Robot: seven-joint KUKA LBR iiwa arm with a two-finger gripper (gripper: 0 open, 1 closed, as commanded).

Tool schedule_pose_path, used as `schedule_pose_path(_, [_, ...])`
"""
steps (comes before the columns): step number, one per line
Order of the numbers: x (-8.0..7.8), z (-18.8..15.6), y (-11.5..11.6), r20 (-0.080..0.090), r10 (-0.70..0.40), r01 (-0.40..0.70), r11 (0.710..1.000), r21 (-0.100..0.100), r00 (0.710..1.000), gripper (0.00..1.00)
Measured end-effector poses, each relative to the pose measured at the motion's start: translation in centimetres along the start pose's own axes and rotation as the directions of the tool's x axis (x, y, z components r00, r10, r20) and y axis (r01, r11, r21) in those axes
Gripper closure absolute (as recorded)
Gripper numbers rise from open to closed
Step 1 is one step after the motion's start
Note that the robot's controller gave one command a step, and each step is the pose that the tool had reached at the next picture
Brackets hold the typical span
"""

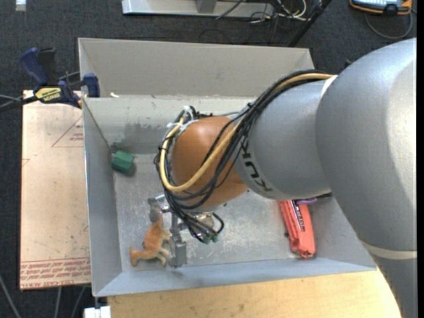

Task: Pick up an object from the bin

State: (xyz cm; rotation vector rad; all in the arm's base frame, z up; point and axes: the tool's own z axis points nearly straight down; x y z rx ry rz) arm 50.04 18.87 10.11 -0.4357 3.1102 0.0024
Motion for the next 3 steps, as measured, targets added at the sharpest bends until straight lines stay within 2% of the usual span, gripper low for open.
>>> schedule_pose_path(1, [-0.3,2.9,1.1,0.015,-0.253,0.253,0.968,0.0,0.967,1.0])
schedule_pose_path(2, [-0.3,3.0,1.1,0.015,-0.253,0.253,0.968,0.0,0.967,1.0])
schedule_pose_path(3, [-1.9,-13.0,-0.4,0.021,-0.276,0.276,0.961,0.001,0.961,1.0])
